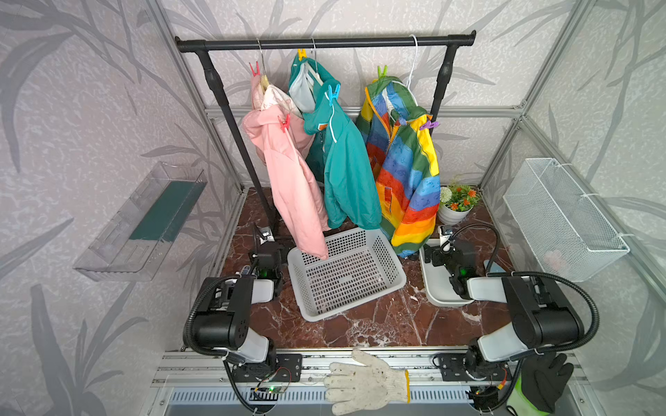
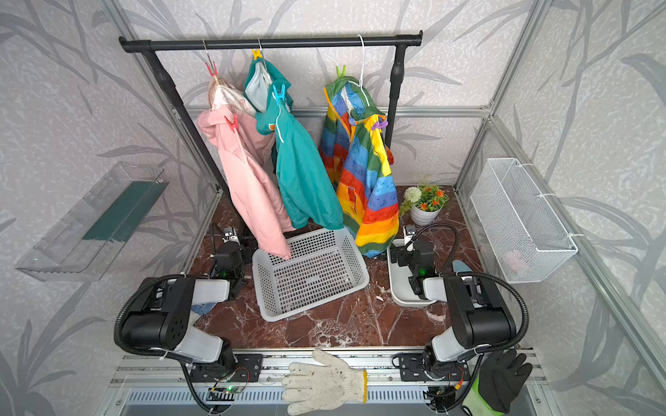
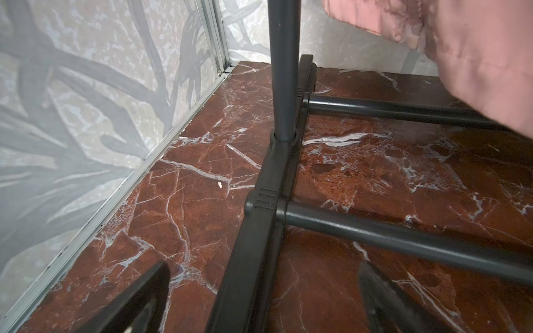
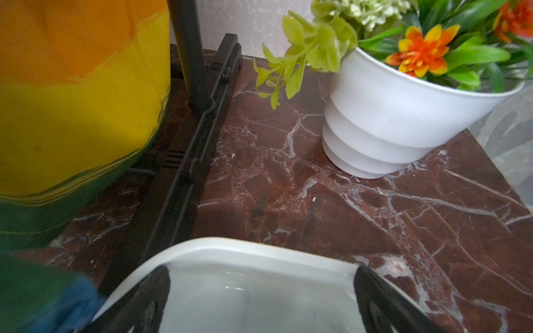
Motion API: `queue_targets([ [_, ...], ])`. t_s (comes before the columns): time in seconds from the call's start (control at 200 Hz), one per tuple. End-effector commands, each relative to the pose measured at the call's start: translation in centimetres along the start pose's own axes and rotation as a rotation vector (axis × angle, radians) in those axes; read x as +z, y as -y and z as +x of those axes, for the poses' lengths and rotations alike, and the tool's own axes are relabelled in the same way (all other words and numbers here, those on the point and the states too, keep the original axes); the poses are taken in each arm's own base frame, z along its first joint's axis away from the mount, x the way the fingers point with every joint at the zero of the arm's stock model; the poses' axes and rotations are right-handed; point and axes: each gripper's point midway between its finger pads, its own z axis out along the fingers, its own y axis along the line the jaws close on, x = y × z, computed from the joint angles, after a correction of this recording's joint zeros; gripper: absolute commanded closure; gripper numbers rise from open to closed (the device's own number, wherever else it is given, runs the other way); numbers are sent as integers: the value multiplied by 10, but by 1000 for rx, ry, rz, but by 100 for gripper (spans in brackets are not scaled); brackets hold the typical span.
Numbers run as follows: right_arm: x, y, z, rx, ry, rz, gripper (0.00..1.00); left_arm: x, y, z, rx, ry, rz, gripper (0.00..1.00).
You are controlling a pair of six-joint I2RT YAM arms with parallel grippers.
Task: Remove the clothespins securing jackets to the hanger
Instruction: Pick up the hanger from the clothesline.
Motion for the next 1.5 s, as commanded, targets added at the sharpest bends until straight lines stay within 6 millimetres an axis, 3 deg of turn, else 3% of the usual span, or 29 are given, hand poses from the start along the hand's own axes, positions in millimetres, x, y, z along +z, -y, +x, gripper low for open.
queue_targets([
  [0.0, 0, 0, -11, -8, 28, -1, 1, 1, 2, -11, -7, 29, 8, 1],
  [0.92, 0, 0, -11, -8, 27, 0, 1, 1, 2, -11, -8, 29, 9, 1],
  [1.035, -2, 1, -13, -2, 40, 5, 1, 0, -3, -26, -4, -23, -29, 1],
  [1.15, -9, 3, -26, 1, 60, 10, 1, -14, -19, -46, -40, -34, -113, 3],
  [1.19, -12, 4, -22, 5, 24, 13, 1, -21, -26, -51, -79, -14, -139, 3],
  [1.495, -30, -3, -27, 105, -107, -34, 2, -73, -48, -60, -251, 36, -179, 4],
])
